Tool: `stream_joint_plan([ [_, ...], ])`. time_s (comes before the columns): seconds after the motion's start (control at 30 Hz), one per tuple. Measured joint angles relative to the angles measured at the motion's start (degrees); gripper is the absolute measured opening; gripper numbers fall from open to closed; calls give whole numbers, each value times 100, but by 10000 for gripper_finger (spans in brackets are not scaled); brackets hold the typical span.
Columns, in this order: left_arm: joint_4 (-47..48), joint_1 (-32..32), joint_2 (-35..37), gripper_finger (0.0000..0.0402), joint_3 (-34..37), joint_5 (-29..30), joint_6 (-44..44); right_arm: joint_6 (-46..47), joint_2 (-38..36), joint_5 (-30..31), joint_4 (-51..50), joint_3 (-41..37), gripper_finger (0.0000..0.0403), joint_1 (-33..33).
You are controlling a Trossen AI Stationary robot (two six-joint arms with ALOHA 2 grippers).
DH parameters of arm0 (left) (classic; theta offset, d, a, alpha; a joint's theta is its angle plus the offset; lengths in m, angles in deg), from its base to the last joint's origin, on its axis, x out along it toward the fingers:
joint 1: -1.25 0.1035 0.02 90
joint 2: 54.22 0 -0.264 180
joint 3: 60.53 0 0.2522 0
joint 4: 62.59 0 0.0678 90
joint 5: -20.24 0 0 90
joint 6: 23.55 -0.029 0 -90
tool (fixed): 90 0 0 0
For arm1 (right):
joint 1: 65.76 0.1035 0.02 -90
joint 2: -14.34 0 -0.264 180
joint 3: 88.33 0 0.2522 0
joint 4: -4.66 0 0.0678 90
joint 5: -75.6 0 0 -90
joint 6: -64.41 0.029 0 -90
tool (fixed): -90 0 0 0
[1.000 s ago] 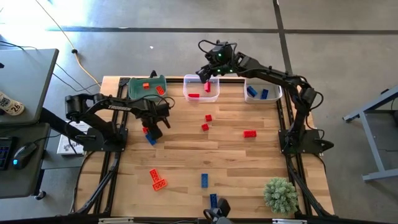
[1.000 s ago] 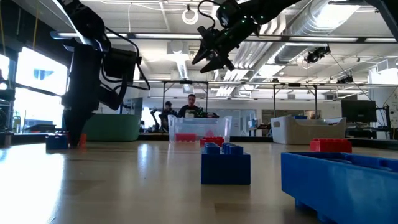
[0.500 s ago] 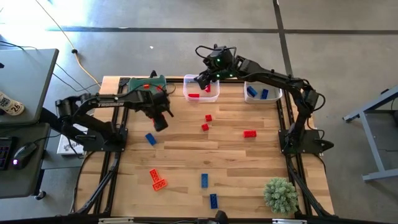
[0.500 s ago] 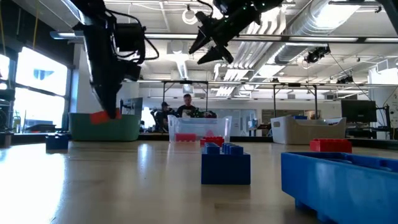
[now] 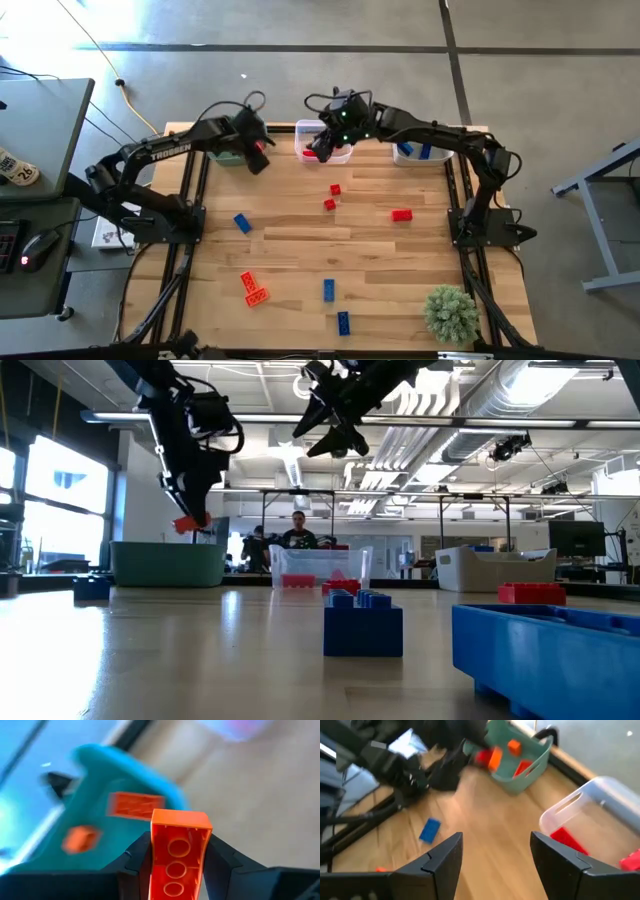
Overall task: Sort & place blocks by color
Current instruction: Put the orange game piece into the green bin
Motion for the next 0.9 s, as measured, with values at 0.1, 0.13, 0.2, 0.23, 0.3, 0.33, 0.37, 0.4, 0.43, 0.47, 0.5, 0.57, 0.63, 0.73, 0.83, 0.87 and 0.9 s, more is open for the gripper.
stream_joint_plan([
  [0.1,-18,409,-56,104,-6,246,-88,4,0,99,-268,0,220,189],
  [0.13,-17,546,-91,104,-5,255,-92,43,0,183,-363,0,220,253],
  [0.2,-38,813,-205,104,-6,274,-89,165,0,376,-515,0,220,379],
  [0.23,-59,922,-285,104,-6,274,-89,252,0,462,-584,-2,220,437],
  [0.3,-100,1117,-426,104,-6,275,-85,373,0,617,-763,-6,220,561],
  [0.33,-125,1196,-488,104,-6,274,-85,428,0,669,-838,-10,220,617],
  [0.37,-146,1261,-545,105,-6,274,-87,486,0,722,-911,-11,220,674],
  [0.4,-149,1314,-604,109,-6,274,-86,553,0,767,-984,-11,220,734],
  [0.43,-143,1353,-645,115,-6,274,-83,618,0,781,-1055,-11,220,787],
  [0.47,-146,1381,-677,121,-6,275,-80,699,0,789,-1129,-11,220,841],
  [0.5,-146,1401,-692,128,-6,274,-78,770,0,787,-1230,-11,220,900],
  [0.57,-146,1421,-710,143,-6,274,-67,919,0,717,-1523,-11,220,1016],
  [0.63,-147,1421,-710,158,-6,274,17,1031,0,590,-1872,-11,220,1130],
  [0.73,-142,1419,-710,179,-6,273,70,1339,0,493,-2316,-13,220,1306],
  [0.83,-133,1419,-710,200,-6,257,101,1758,0,497,-2571,-13,220,1534],
  [0.87,-133,1414,-710,208,-6,251,149,1884,0,503,-2603,-13,220,1617],
  [0.9,-128,1415,-710,216,-6,230,200,1992,0,501,-2626,-13,220,1710],
])
